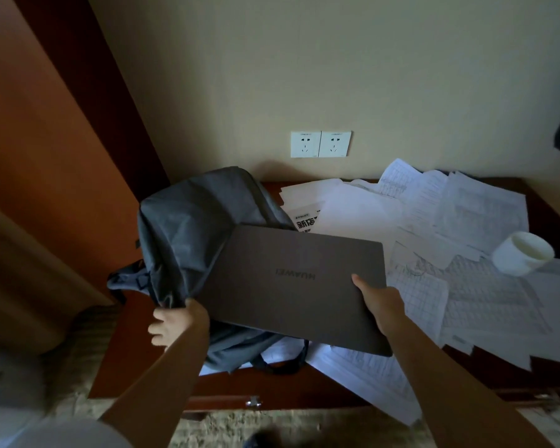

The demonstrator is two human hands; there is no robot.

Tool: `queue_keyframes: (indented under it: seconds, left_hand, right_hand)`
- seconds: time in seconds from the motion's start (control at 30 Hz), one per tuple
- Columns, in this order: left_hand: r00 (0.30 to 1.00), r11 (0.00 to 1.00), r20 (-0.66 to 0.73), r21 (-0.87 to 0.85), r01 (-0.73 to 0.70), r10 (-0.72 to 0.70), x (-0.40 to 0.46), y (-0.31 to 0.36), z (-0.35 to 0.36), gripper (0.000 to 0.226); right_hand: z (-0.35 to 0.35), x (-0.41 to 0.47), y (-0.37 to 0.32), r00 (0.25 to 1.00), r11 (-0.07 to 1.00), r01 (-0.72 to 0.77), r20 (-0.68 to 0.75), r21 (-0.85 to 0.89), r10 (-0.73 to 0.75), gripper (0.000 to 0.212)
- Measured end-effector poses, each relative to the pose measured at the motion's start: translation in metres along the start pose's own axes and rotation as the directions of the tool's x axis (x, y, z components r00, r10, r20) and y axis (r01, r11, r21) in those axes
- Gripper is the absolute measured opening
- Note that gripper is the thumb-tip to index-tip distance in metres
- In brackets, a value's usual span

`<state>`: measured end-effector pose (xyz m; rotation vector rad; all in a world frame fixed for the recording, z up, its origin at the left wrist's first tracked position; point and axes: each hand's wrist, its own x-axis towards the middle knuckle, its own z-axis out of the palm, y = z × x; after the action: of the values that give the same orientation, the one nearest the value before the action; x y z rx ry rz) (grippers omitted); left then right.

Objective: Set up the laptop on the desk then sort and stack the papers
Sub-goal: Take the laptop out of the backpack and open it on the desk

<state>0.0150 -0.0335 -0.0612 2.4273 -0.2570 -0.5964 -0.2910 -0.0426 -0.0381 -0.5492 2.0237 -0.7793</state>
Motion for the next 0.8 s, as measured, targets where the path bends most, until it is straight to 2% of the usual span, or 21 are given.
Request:
queue_keyframes:
  seconds: [0.07,0.13,0.23,0.37,0.53,0.7,0.8]
  left_hand:
    - [0.979,0.974,0.095,-0.12,0.19,-0.179,0.016,0.004,0.001,0.054]
    - [0.948,0.949,0.243,-0.187,0.254,-0.206,0.031,0.002,0.002,0.055]
    - [0.957,0.969,0.269,-0.184,0.162,-0.108,0.04,-0.003,-0.001,0.047]
    - [0.979,0.993,0.197,-0.114,-0.022,0.045,0.039,0.003,-0.011,0.034]
    - [0.973,0.975,0.073,-0.015,-0.22,0.22,0.079,0.009,-0.036,0.033]
    - [0.968,0.959,0.071,0.135,-0.248,0.24,0.144,0.003,-0.034,0.038]
    - [0.962,0.941,0.031,0.201,-0.271,0.27,0.133,0.009,-0.037,0.036]
  right_hand:
    - [-0.001,-0.001,0.0,1.0,1.0,0.013,-0.009,-0.004,-0.013,0.073]
    - [0.0,-0.003,0.002,1.0,1.0,0.022,-0.009,-0.007,-0.022,0.072]
    - [0.003,-0.006,0.004,1.0,1.0,0.028,-0.011,-0.004,-0.028,0.072]
    - [0.006,-0.011,0.002,0.999,0.999,0.039,-0.032,-0.001,-0.039,0.071]
    - [0.008,-0.017,-0.007,0.995,0.996,0.08,-0.052,-0.031,-0.081,0.072]
    - [0.015,-0.022,-0.006,0.99,0.991,0.129,-0.053,-0.046,-0.131,0.07]
    - [0.021,-0.024,-0.001,0.989,0.99,0.125,-0.07,-0.06,-0.129,0.068]
